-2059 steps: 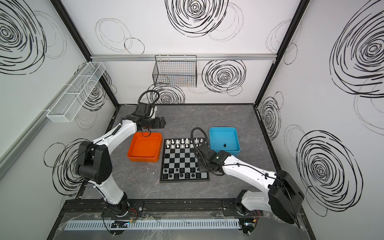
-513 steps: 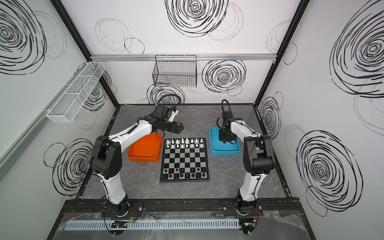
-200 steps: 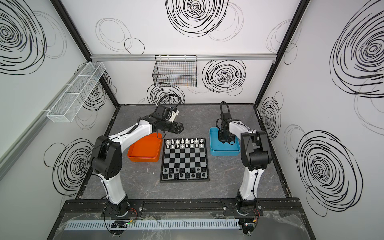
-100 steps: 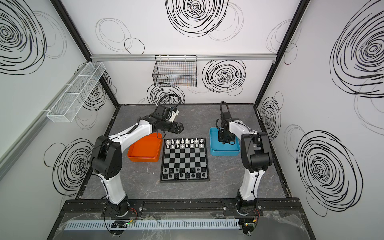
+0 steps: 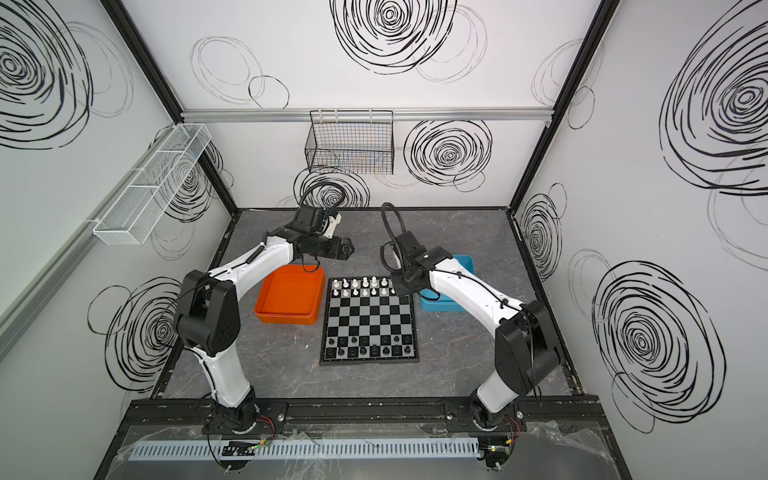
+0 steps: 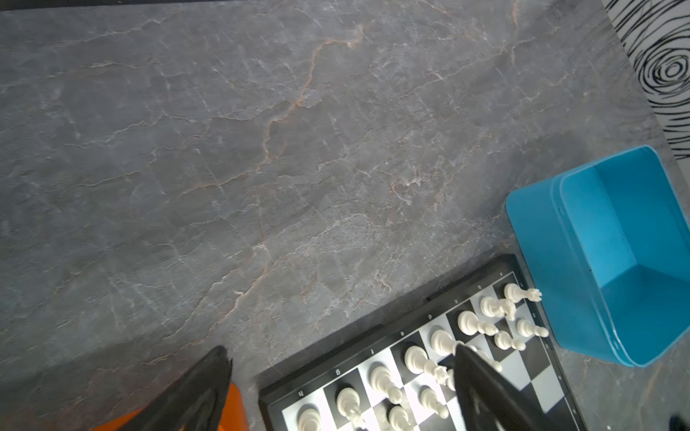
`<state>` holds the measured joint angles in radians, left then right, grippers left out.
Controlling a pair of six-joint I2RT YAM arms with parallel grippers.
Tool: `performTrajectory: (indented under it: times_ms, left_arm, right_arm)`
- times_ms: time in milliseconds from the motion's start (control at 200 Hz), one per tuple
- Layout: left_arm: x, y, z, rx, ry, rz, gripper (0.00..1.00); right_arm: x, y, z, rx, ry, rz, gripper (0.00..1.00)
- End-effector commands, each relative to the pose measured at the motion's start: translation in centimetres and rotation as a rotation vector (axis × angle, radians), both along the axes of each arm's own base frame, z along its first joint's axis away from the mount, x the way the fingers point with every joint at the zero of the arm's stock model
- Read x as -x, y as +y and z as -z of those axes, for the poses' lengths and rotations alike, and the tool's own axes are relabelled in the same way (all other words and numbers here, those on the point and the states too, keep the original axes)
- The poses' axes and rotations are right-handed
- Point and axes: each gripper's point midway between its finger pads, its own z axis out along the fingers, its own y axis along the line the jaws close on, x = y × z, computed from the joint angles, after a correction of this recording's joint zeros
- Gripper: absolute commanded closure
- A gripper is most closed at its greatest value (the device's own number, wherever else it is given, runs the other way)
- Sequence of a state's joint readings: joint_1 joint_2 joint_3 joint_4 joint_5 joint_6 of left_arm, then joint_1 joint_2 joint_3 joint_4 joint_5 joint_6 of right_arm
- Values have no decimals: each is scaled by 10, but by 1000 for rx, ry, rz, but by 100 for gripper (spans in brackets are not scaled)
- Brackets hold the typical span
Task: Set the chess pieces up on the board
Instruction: 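Lift the black piece with the right gripper and carry it over the board, then lower the black piece onto the empty square in the black back row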
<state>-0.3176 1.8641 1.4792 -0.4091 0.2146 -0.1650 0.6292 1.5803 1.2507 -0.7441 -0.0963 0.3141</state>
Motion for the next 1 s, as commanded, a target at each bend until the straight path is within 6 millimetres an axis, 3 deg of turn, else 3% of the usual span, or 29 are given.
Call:
performTrajectory:
  times_ms: [0, 185, 480, 996]
  left_arm:
    - [-8, 21, -30, 27, -73, -57, 4]
    - [-13, 41, -38, 29, -91, -104, 4]
    - [-13, 43, -36, 41, -82, -114, 4]
    - [-13, 39, -32, 54, -64, -111, 4]
  right_arm:
    - [21, 22, 9, -14, 25, -5, 91]
    - [49, 55, 18, -23, 31, -72, 91]
    - [84, 71, 48, 9, 85, -129, 91]
    - [98, 74, 72, 28, 101, -138, 91]
